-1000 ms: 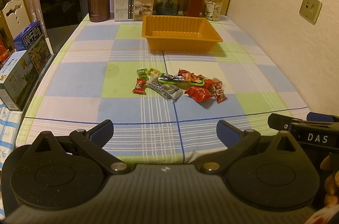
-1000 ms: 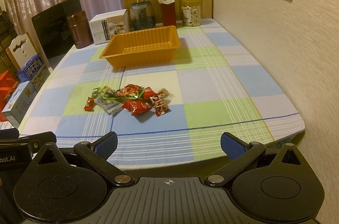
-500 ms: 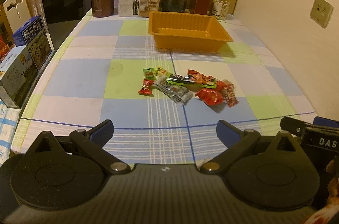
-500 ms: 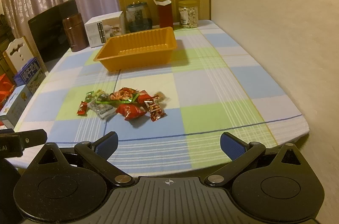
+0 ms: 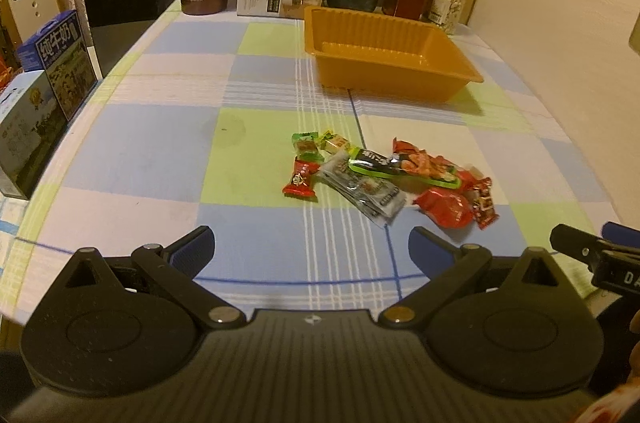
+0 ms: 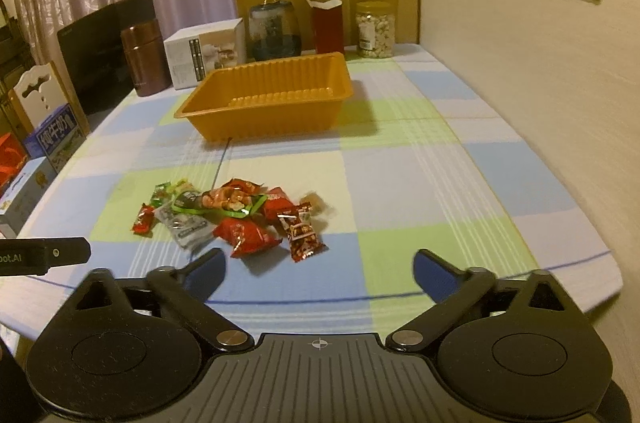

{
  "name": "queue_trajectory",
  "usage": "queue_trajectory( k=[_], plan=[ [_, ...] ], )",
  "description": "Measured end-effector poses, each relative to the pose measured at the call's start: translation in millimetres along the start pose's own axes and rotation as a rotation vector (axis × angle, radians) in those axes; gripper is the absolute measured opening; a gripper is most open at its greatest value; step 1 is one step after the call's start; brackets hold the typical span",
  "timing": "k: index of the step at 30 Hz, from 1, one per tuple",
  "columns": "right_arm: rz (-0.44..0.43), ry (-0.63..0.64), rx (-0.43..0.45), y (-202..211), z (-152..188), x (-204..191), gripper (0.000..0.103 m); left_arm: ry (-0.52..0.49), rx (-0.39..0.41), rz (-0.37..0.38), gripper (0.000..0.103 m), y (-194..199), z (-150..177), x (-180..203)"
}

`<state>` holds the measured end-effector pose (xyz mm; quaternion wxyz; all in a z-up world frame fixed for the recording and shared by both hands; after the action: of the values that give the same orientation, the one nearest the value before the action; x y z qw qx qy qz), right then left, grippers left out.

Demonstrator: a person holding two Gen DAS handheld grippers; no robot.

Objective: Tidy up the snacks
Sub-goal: 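Move the left tool to the snack pile and close on a red candy packet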

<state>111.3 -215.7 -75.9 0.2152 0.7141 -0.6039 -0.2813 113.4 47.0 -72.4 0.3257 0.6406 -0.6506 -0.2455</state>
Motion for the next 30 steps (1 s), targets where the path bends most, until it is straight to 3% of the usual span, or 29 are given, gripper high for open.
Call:
queue_trajectory(
  k=[16, 24, 26, 30],
  plan=[
    [-0.036, 0.03, -0.058, -87, -10, 6, 0.072, -0.095, -0.015, -0.005, 0.083, -82, -27, -9],
    [-0.04, 0.04, -0.081, -106, -5, 4, 0.061, -0.174, -0.029, 0.003, 0.052, -115, -30, -11],
    [-0.037, 0.051, -0.086, -110, -5, 2, 0.059, -0.188, -0.034, 0.009, 0.04, -121, -29, -11],
    [-0.044, 0.047, -0.089, -115, -5, 0, 0.056, -0.196, -0.033, 0.039, 0.031, -127, -28, -9]
  ],
)
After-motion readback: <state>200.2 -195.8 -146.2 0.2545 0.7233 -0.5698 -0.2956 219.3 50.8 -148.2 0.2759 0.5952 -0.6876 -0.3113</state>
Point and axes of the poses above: each gripper's, at about its wrist camera, not at the fingertips, and y roughly against the way its jaws point, x to its right, z to its underside, the point moved 3 cm from there along -y, roughly the way its jaws point
